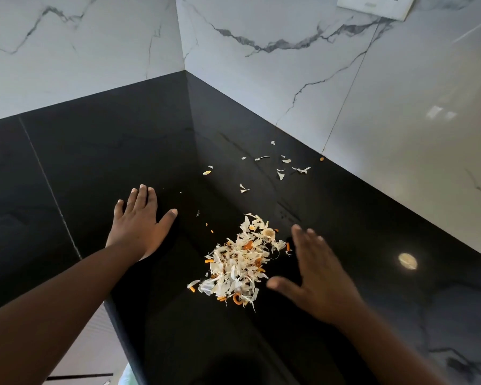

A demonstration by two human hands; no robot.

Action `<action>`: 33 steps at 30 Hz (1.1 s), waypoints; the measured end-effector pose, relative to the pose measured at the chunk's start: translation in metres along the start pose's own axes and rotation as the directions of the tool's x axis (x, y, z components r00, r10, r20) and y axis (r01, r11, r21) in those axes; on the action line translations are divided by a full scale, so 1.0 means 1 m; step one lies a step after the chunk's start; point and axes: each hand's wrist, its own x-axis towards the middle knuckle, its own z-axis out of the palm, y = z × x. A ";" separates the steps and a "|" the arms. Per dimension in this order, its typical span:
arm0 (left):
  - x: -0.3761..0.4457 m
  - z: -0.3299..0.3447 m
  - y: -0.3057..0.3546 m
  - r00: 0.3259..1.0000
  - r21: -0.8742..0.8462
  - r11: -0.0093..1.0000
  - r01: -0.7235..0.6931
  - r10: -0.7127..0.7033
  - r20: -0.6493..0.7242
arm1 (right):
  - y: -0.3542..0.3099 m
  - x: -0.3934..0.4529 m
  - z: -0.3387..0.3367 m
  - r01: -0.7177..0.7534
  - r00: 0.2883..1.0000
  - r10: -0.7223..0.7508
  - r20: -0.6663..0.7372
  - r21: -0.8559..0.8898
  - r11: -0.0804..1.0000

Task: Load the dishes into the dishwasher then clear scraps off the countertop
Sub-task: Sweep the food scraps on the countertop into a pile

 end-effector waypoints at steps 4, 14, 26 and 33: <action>0.001 0.000 0.001 1.000 0.008 1.000 -0.001 0.001 0.007 | -0.057 0.007 0.021 0.014 1.000 -0.015 -0.017 -0.016 1.000; 0.001 -0.001 0.000 1.000 -0.007 1.000 -0.001 0.002 0.010 | -0.026 0.058 -0.008 -0.008 0.930 0.232 -0.286 0.613 0.790; 0.000 -0.002 0.000 1.000 -0.012 1.000 0.004 -0.003 0.025 | 0.073 0.208 -0.039 -0.264 0.907 0.279 -0.317 0.090 0.960; 0.001 -0.002 0.000 1.000 -0.014 1.000 0.003 -0.003 0.015 | 0.072 0.231 -0.046 -0.347 0.856 0.357 -0.373 0.095 0.933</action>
